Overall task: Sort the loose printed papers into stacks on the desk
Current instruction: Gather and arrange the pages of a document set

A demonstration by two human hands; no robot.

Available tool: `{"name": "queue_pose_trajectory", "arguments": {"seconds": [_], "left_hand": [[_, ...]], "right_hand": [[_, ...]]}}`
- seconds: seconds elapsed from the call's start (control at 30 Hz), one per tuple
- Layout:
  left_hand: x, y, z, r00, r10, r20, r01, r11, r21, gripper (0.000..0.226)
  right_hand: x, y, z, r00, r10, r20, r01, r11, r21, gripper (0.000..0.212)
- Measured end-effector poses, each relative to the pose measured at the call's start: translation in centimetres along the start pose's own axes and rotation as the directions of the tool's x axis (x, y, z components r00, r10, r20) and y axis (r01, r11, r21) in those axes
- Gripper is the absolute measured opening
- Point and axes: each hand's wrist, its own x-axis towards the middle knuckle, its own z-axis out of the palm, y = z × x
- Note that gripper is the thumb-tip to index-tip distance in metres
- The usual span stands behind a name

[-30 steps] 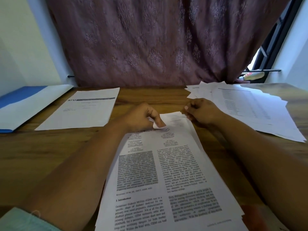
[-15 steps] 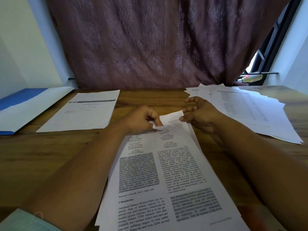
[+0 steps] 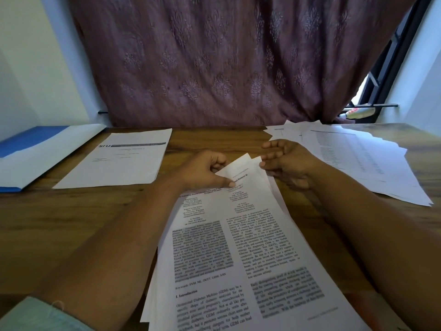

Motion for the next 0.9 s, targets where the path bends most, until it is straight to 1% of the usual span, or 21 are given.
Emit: {"name": "queue_pose_trajectory", "arguments": {"seconds": [0.03,0.1,0.13,0.17,0.2,0.23,0.27,0.3,0.33,0.37,0.4,0.43,0.47,0.5,0.53,0.57,0.63,0.7,0.77,0.87,0.9], "left_hand": [[-0.1,0.1,0.0,1.0,0.006,-0.009,-0.006,1.0,-0.02,0.013],[-0.2,0.0,-0.2,1.0,0.007,-0.025,-0.009,0.999,-0.051,0.009],[-0.1,-0.1,-0.3,1.0,0.003,-0.021,-0.004,0.997,-0.077,0.01],[-0.3,0.0,-0.3,1.0,0.0,-0.011,-0.001,0.994,-0.108,0.01],[-0.2,-0.1,-0.3,1.0,0.011,0.0,-0.011,0.992,-0.125,0.01],[-0.3,0.0,-0.4,1.0,0.028,0.001,-0.028,0.99,-0.135,0.008],[-0.3,-0.1,-0.5,0.999,0.045,-0.005,-0.045,0.99,-0.133,0.004],[-0.3,0.1,-0.6,0.999,0.044,-0.021,-0.047,0.99,-0.136,0.001],[-0.3,0.2,-0.7,0.999,0.037,-0.039,-0.042,0.99,-0.134,0.005],[-0.2,0.3,-0.7,0.998,0.019,-0.053,-0.026,0.991,-0.133,0.01],[-0.2,0.3,-0.6,0.998,0.005,-0.055,-0.012,0.991,-0.13,0.014],[-0.2,0.2,-0.5,0.998,-0.004,-0.055,-0.004,0.991,-0.134,0.016],[0.0,-0.1,-0.3,0.998,-0.008,-0.055,0.001,0.991,-0.137,0.017],[0.0,-0.2,-0.1,0.998,-0.015,-0.058,0.007,0.99,-0.138,0.017],[0.0,-0.4,0.0,0.998,-0.023,-0.06,0.015,0.991,-0.13,0.018],[-0.1,-0.4,0.1,0.998,-0.022,-0.06,0.014,0.992,-0.122,0.018],[-0.1,-0.4,0.4,0.997,0.0,-0.082,-0.01,0.993,-0.116,0.014],[-0.4,-0.5,0.5,0.991,-0.005,-0.133,-0.012,0.992,-0.122,0.011],[-0.6,-0.9,0.2,0.991,-0.017,-0.129,0.001,0.993,-0.122,0.027],[-1.1,-1.4,-0.4,0.991,-0.076,-0.114,0.067,0.995,-0.078,0.049],[-1.3,-1.5,-0.7,0.989,-0.089,-0.117,0.081,0.994,-0.073,0.049]], "right_hand": [[-0.3,-0.1,0.0,0.998,0.041,0.052,-0.039,0.998,-0.045,0.043],[-0.8,-0.3,-0.2,0.978,0.125,0.167,-0.08,0.965,-0.249,0.037],[-1.1,-0.4,-0.2,0.975,0.133,0.178,-0.066,0.939,-0.336,0.032],[-1.2,-0.5,-0.2,0.985,0.093,0.148,-0.029,0.921,-0.388,0.026],[-1.1,-0.6,-0.4,0.997,0.006,0.074,0.025,0.91,-0.415,0.022],[-0.6,-0.8,-0.9,0.99,-0.131,-0.045,0.096,0.885,-0.455,0.021],[0.1,-0.9,-1.5,0.941,-0.284,-0.186,0.153,0.843,-0.516,0.021],[0.3,-1.2,-2.1,0.866,-0.395,-0.306,0.182,0.82,-0.543,0.024],[0.3,-1.4,-2.7,0.827,-0.425,-0.367,0.201,0.835,-0.513,0.03],[0.0,-1.7,-3.4,0.868,-0.357,-0.347,0.19,0.882,-0.432,0.035],[-0.5,-1.7,-4.1,0.942,-0.231,-0.242,0.137,0.926,-0.351,0.038],[-1.4,-1.7,-4.8,0.996,-0.064,-0.06,0.041,0.942,-0.332,0.04],[-2.4,-1.6,-5.2,0.991,0.094,0.091,-0.052,0.922,-0.383,0.038],[-3.5,-1.6,-5.2,0.965,0.204,0.166,-0.107,0.881,-0.461,0.034],[-4.3,-1.5,-5.0,0.956,0.245,0.165,-0.123,0.839,-0.531,0.032],[-4.7,-1.3,-4.6,0.974,0.205,0.099,-0.107,0.796,-0.595,0.031],[-4.5,-1.3,-3.9,0.995,-0.042,-0.087,-0.034,0.692,-0.721,0.031],[-4.5,-2.3,-3.3,0.914,-0.32,-0.249,0.009,0.629,-0.777,0.036],[-4.9,-4.1,-3.6,0.785,-0.51,-0.352,0.075,0.641,-0.763,0.035],[-5.6,-7.3,-4.6,0.557,-0.693,-0.458,0.195,0.645,-0.739,0.029],[-5.6,-8.3,-4.9,0.517,-0.702,-0.49,0.23,0.665,-0.71,0.027]]}}
